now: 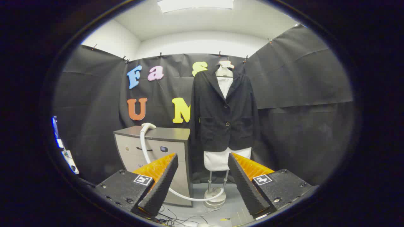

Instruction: Iron the clothes twice with a garment steamer, once on the left side and once on the right side.

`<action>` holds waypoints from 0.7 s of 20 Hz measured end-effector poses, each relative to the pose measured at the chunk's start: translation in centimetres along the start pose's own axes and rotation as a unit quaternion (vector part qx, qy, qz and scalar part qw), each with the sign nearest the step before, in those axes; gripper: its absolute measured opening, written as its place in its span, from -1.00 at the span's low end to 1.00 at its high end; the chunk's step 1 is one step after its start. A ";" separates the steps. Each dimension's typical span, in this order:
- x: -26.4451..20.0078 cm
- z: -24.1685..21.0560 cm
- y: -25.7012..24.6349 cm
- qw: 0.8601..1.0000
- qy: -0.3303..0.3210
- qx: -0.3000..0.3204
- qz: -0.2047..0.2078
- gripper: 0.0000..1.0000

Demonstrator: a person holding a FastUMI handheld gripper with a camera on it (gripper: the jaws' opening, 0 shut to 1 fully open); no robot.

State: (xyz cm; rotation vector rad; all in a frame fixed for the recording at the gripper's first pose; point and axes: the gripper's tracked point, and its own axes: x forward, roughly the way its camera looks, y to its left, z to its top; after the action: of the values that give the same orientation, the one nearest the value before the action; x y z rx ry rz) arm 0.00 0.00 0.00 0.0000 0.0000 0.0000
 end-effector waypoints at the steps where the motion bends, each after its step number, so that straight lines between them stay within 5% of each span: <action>1: 0.0 0.1 0.1 1.000 0.001 0.001 0.000 1.00; 14: 0.6 -0.2 2.2 1.000 0.013 0.005 -0.009 1.00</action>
State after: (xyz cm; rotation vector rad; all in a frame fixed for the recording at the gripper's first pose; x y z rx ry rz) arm 0.62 2.16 -0.22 0.0107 0.0266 -0.0184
